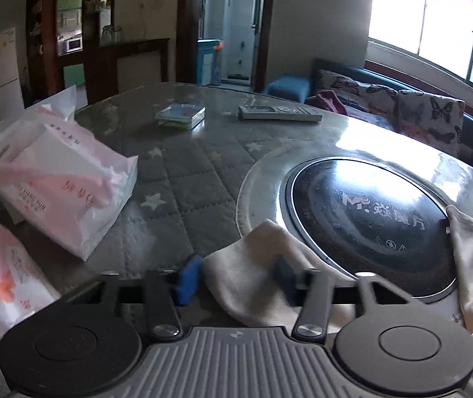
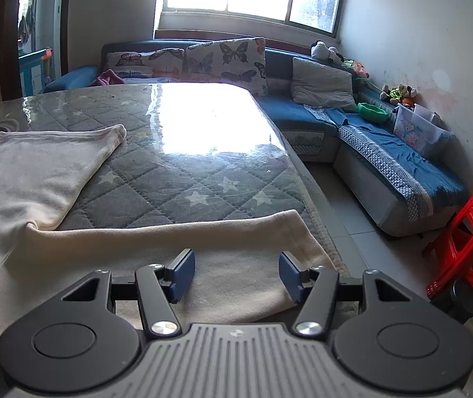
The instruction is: Fold clothes
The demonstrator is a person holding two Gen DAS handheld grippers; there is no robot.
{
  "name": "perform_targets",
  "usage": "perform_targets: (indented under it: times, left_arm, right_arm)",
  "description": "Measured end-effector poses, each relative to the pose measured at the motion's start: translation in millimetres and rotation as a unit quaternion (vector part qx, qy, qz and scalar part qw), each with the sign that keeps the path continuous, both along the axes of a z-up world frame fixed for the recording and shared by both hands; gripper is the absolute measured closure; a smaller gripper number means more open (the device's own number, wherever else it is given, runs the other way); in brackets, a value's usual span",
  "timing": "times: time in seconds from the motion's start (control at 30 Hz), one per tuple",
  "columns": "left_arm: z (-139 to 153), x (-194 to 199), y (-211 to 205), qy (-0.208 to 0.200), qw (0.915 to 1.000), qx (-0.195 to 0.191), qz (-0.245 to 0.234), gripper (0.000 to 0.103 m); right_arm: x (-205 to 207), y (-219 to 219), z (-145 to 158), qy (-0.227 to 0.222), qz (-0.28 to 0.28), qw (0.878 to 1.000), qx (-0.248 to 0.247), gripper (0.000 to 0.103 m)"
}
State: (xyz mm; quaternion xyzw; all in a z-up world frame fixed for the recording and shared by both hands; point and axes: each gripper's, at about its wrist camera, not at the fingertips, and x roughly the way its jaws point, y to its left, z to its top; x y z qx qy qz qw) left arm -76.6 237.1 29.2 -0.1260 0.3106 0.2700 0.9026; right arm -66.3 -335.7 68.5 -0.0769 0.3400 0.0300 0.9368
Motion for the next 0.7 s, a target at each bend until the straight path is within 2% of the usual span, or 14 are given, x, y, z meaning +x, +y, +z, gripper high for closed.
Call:
perform_targets:
  times: [0.03,0.1,0.23,0.3,0.37,0.43,0.5,0.53,0.6,0.7]
  left_arm:
    - [-0.3,1.8,0.7,-0.003,1.0,0.001,-0.002,0.085]
    - [2.9,5.2,1.4,-0.011,0.9999,0.003,-0.009,0.092]
    - [18.9,3.1,-5.0,-0.053,0.997,0.055,-0.011,0.092]
    - [18.2,6.2,-5.5,-0.047,0.9963,0.071,-0.017,0.092]
    - [10.7,10.9,-2.3,-0.027,0.9974,0.062,-0.024,0.088]
    - [3.2,13.2,-1.0,-0.01,0.9978,0.06,-0.024,0.075]
    - [0.7,12.3,-0.9,-0.002,0.9981,0.059,-0.018,0.068]
    - [1.6,10.4,-2.1,-0.003,0.9982,0.058,-0.015,0.061]
    - [7.4,4.0,-9.2,-0.013,0.9985,0.051,-0.016,0.059]
    - [17.0,-5.5,-32.7,-0.033,0.9965,0.035,-0.068,0.059]
  right_arm:
    - [0.3,0.3,0.1,0.0,0.0,1.0,-0.001,0.045]
    - [0.8,1.5,-0.1,0.0,0.0,1.0,-0.002,0.045]
    - [0.9,1.9,0.2,0.001,-0.001,1.0,-0.005,0.045]
    - [1.0,2.0,0.2,0.001,-0.001,1.0,-0.005,0.045]
    - [1.6,2.7,0.3,0.001,0.0,1.0,-0.006,0.045]
    - [1.5,3.6,0.1,0.001,0.0,1.0,-0.008,0.045]
    - [1.7,3.9,0.1,0.001,0.0,1.0,-0.009,0.045]
    - [1.9,4.0,0.1,0.002,0.0,1.0,-0.009,0.044]
    - [2.2,4.3,0.1,0.002,-0.001,1.0,-0.01,0.044]
    - [2.6,4.9,0.0,0.001,-0.001,1.0,-0.012,0.043]
